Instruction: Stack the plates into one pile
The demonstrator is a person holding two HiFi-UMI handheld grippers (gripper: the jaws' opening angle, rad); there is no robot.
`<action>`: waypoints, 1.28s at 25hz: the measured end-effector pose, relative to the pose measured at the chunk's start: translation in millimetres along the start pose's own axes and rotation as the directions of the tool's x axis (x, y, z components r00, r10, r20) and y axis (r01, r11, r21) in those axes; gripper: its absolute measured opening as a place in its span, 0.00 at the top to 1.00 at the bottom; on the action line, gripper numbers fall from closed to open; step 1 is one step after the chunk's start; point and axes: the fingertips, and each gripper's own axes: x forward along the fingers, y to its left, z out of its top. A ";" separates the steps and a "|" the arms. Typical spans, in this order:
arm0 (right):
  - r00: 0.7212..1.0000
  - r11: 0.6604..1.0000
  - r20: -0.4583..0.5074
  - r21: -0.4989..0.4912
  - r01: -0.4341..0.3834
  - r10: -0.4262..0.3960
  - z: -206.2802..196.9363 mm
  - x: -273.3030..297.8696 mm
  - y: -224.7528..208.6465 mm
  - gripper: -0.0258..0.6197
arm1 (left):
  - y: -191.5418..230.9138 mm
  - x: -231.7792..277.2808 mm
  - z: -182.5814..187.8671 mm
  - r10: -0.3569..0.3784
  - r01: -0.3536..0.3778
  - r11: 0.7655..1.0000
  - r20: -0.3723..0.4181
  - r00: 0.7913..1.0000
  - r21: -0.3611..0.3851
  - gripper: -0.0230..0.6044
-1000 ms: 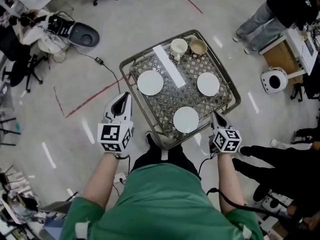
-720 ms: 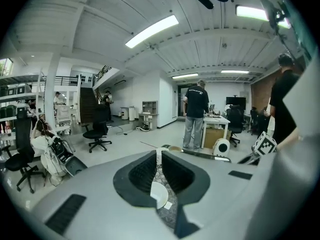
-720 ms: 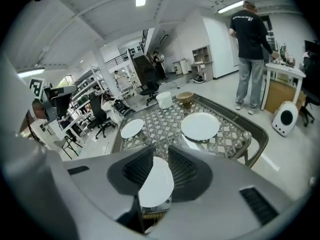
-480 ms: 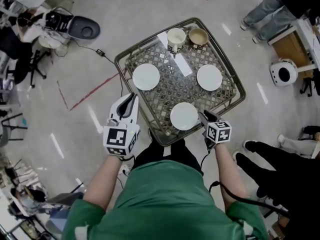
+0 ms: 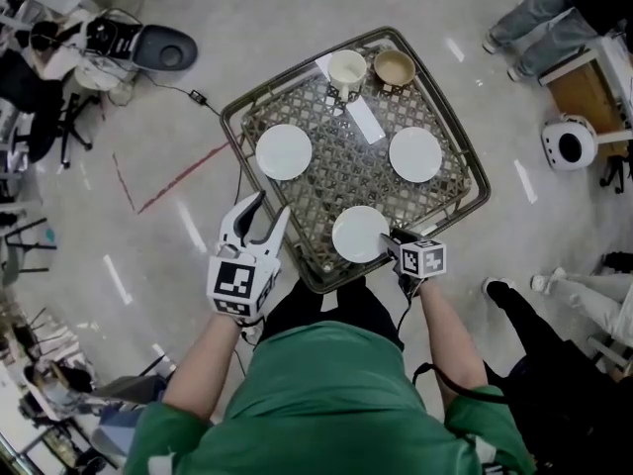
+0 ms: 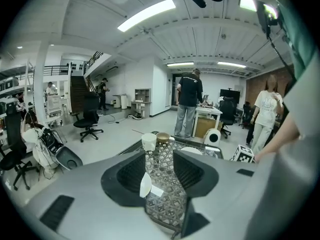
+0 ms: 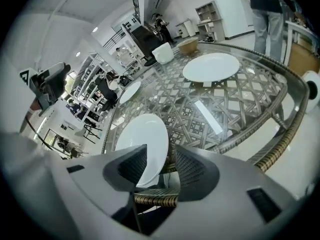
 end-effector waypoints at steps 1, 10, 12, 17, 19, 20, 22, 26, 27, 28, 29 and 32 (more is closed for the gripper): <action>1.000 1.000 -0.003 0.001 -0.005 0.005 -0.3 2.9 0.0 0.67 | -1.0 2.0 -2.0 -0.011 0.011 1.000 -0.002 1.000 -0.007 0.69; 0.999 0.998 -0.015 0.059 -0.036 0.037 1.5 8.3 -6.7 0.81 | -5.9 11.0 -11.6 -0.044 0.043 0.998 -0.013 0.999 -0.048 0.69; 0.999 0.996 -0.020 0.077 -0.046 0.048 0.2 10.4 -4.0 0.86 | -5.7 10.4 -12.4 -0.045 0.044 0.998 -0.016 0.999 -0.052 0.69; 0.991 0.983 0.056 0.131 -0.126 0.119 20.3 1.4 10.7 0.89 | -3.9 12.4 -8.8 -0.049 0.049 0.997 -0.013 0.999 -0.051 0.69; 0.987 0.980 0.079 0.134 -0.148 0.138 28.4 -6.1 15.6 0.90 | -3.0 12.3 -8.6 -0.048 0.047 0.997 -0.014 0.999 -0.057 0.69; 0.984 0.978 0.097 0.135 -0.161 0.149 34.0 -10.6 19.7 0.90 | -3.1 11.9 -8.8 -0.048 0.047 0.997 -0.015 0.999 -0.060 0.69; 0.975 0.972 0.147 0.139 -0.190 0.169 50.7 -20.8 28.8 0.91 | -4.3 12.0 -7.5 -0.052 0.051 0.997 -0.013 0.999 -0.060 0.69; 0.959 0.972 0.236 0.140 -0.190 0.154 83.5 -40.6 28.3 0.91 | -10.5 15.6 -3.2 -0.063 0.062 0.997 -0.008 0.998 -0.044 0.69; 0.956 0.972 0.255 0.141 -0.186 0.146 90.0 -45.0 25.5 0.91 | -12.8 16.7 -2.7 -0.067 0.066 0.997 -0.009 0.998 -0.042 0.69; 0.951 0.973 0.277 0.142 -0.183 0.138 96.5 -49.3 22.2 0.91 | -15.2 17.9 -3.1 -0.070 0.070 0.997 -0.012 0.997 -0.040 0.69; 0.944 0.972 0.302 0.147 -0.182 0.131 103.2 -53.4 18.3 0.91 | -17.4 19.1 -4.1 -0.074 0.073 0.997 -0.016 0.997 -0.040 0.69; 0.922 0.964 0.375 0.196 -0.181 0.097 119.1 -64.5 -0.1 0.91 | -23.0 21.4 -8.0 -0.081 0.079 0.996 -0.029 0.996 -0.040 0.69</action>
